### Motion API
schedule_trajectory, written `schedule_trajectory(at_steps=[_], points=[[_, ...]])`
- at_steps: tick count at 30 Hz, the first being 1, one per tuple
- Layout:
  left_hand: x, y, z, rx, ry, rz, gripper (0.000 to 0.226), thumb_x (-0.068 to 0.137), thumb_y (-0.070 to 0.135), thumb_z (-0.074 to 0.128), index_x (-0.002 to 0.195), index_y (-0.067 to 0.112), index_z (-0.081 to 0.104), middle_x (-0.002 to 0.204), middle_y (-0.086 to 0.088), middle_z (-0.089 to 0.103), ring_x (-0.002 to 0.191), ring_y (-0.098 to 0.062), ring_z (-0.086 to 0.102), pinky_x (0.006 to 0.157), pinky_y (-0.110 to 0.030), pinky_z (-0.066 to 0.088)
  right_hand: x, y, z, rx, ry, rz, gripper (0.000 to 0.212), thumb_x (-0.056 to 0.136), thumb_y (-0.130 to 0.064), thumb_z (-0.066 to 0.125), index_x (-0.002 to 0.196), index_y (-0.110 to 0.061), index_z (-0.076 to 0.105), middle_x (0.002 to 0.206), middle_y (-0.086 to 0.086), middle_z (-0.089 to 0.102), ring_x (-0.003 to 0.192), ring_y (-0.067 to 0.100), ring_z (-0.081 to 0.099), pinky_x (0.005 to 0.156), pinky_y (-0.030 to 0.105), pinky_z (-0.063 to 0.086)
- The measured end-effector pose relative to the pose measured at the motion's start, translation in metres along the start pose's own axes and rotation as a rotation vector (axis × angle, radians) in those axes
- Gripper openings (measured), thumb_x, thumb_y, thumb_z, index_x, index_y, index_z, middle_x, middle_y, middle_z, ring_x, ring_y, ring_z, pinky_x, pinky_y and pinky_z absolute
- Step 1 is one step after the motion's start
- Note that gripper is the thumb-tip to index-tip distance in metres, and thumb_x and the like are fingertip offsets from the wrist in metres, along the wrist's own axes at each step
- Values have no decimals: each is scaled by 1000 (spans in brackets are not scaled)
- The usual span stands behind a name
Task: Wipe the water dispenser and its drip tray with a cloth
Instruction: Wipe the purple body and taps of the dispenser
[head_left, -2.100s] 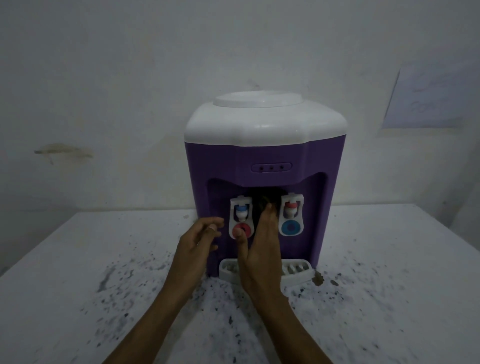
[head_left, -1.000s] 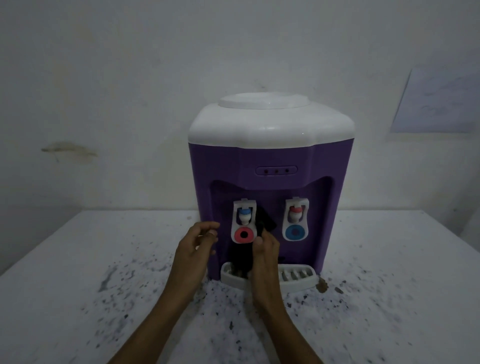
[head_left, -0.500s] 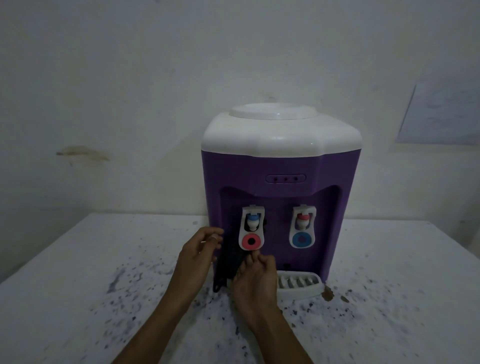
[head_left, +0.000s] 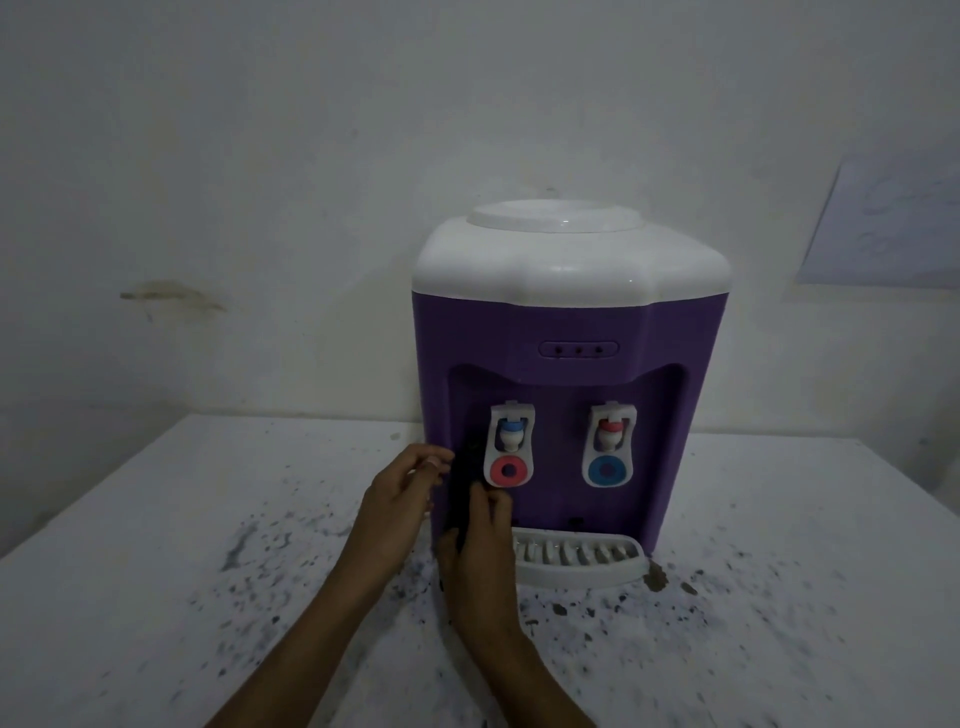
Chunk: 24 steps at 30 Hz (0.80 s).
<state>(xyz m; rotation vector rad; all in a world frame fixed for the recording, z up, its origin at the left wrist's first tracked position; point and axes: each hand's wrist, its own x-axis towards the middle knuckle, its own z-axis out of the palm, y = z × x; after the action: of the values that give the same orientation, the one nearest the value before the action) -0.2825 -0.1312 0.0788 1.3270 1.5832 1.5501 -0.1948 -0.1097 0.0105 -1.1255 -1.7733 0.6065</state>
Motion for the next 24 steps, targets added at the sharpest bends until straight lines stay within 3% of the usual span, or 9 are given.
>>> schedule_trajectory(at_steps=[3, 7, 11, 15, 18, 20, 24], points=[[-1, 1, 0, 4, 0, -2, 25, 99, 19, 41, 95, 28, 63, 99, 8, 66, 95, -9, 62, 76, -19, 49, -2, 6, -5, -132, -113, 43, 51, 91, -5, 49, 140, -15, 37, 136, 4, 33, 108, 14, 47, 93, 23, 43], [-4, 4, 0, 7, 6, -2, 24, 99, 18, 41, 98, 24, 64, 100, 6, 66, 95, -8, 61, 75, -18, 49, 5, 12, -24, -114, -210, 54, 51, 90, -1, 48, 139, -12, 41, 134, 5, 41, 107, 11, 48, 89, 9, 34], [-5, 6, -1, -3, 43, -2, 23, 99, 20, 42, 98, 20, 65, 101, 3, 67, 95, -12, 62, 74, -18, 51, 8, 18, -36, -140, -281, 119, 45, 91, 0, 47, 135, -8, 46, 133, 11, 43, 110, 20, 50, 83, 7, 29], [-7, 9, -9, -3, 63, 0, 23, 99, 21, 42, 94, 18, 64, 99, 2, 67, 93, -9, 62, 74, -19, 51, 10, 24, -47, -114, -227, 212, 42, 91, -1, 45, 132, -8, 47, 130, 11, 42, 102, 17, 50, 82, 13, 33], [-9, 12, -15, -4, 79, 8, 22, 99, 21, 42, 94, 19, 64, 97, 6, 66, 92, -8, 62, 75, -22, 51, 9, 28, -61, -56, -138, 232, 54, 92, 1, 45, 143, -13, 36, 134, 9, 36, 96, 8, 42, 84, 11, 32], [-10, 12, -16, -10, 74, -3, 22, 99, 22, 42, 93, 21, 63, 96, 7, 66, 91, -9, 62, 75, -24, 52, 9, 33, -70, -19, -45, 268, 59, 92, 4, 44, 146, -12, 29, 137, 10, 32, 103, 12, 42, 86, 9, 30], [-11, 10, -11, -9, 53, -4, 19, 99, 24, 42, 97, 26, 62, 98, 9, 66, 92, -6, 62, 71, -18, 50, 11, 37, -76, 75, 111, 342, 53, 91, 4, 45, 142, -4, 30, 143, 12, 27, 124, 22, 36, 99, 19, 28]])
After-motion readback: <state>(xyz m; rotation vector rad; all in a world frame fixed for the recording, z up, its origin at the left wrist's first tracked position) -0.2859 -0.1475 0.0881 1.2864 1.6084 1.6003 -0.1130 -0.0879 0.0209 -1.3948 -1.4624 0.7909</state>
